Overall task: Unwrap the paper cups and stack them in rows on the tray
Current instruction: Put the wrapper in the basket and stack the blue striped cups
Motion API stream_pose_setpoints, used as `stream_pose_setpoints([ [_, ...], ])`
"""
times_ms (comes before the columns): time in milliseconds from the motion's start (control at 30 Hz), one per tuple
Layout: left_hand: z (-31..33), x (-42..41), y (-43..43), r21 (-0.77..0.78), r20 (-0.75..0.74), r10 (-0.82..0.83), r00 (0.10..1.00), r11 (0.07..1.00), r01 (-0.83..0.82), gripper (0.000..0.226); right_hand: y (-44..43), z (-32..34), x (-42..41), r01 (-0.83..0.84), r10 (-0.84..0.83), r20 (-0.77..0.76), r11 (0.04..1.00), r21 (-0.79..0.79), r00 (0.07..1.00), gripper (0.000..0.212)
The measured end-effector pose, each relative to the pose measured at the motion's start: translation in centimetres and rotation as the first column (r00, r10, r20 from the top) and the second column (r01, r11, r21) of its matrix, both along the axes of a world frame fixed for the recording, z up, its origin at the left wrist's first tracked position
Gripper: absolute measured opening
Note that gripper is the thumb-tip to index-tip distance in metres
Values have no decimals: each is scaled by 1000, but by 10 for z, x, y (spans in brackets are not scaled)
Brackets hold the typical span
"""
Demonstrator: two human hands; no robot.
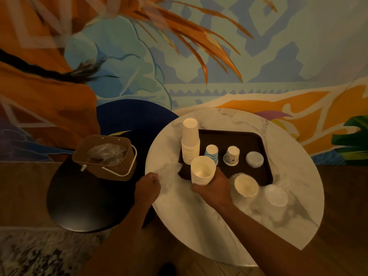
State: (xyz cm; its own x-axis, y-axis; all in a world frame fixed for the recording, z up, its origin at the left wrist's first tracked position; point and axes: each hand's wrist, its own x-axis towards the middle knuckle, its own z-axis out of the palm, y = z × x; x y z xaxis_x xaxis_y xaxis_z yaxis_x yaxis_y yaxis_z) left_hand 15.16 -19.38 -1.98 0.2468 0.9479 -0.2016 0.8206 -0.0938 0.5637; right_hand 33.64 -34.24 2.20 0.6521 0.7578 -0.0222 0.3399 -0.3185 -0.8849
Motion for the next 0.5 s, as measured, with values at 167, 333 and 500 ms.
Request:
stream_pose_setpoints([
  [167, 39, -34, 44, 120, -38, 50, 998, 992, -45, 26, 2, -5, -3, 20, -22, -35, 998, -56, 999, 84],
  [333, 70, -72, 103, 137, -78, 88, 993, 988, -77, 28, 11, -1, -7, 67, -71, -33, 992, -107, 997, 80],
  [500, 91, -96, 149, 167, -121, 166, 979, 975, -145, 28, 18, 6, -10, 106, -112, -36, 984, -144, 993, 77],
])
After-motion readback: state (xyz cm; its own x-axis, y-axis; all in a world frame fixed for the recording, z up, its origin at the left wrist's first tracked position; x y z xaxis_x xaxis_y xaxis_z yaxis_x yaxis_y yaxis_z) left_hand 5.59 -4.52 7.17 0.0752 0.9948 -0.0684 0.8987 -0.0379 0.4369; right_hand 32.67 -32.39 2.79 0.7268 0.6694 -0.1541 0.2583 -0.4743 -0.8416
